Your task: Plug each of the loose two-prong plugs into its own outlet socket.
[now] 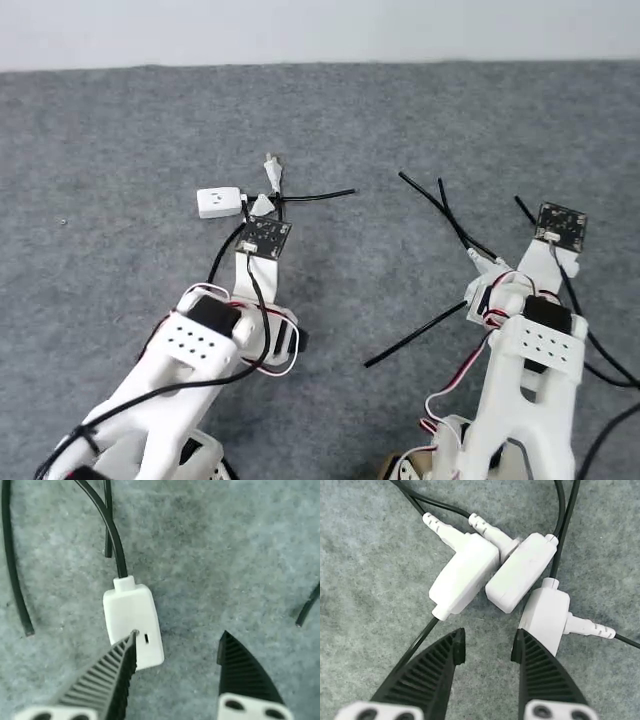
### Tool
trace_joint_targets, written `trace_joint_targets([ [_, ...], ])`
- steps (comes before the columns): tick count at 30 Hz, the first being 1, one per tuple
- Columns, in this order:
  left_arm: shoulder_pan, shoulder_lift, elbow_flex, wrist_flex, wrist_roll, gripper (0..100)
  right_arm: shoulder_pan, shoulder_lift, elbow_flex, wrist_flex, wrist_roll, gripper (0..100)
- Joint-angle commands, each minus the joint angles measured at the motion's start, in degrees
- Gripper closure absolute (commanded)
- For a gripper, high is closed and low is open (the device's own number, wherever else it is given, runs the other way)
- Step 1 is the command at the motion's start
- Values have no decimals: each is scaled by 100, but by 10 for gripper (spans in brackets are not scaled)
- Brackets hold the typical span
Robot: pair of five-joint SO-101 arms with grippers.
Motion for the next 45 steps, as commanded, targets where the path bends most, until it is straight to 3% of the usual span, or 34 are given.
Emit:
trace_joint_targets([
  [1,44,378,-13,-325,70,754,-48,13,-44,-84,79,851],
  [6,18,818,-4,-343,70,754,-48,13,-44,-84,79,851],
  [13,-571,897,31,-352,35,754,-48,13,-44,-75,79,851],
  [25,-668,914,347,-598,26,754,-48,13,-44,-75,79,851],
  [42,-2576,879,-75,-580,-1002,754,-48,13,-44,-84,79,851],
  [45,-2743,879,-558,-141,-1002,754,-48,13,-44,-84,79,851],
])
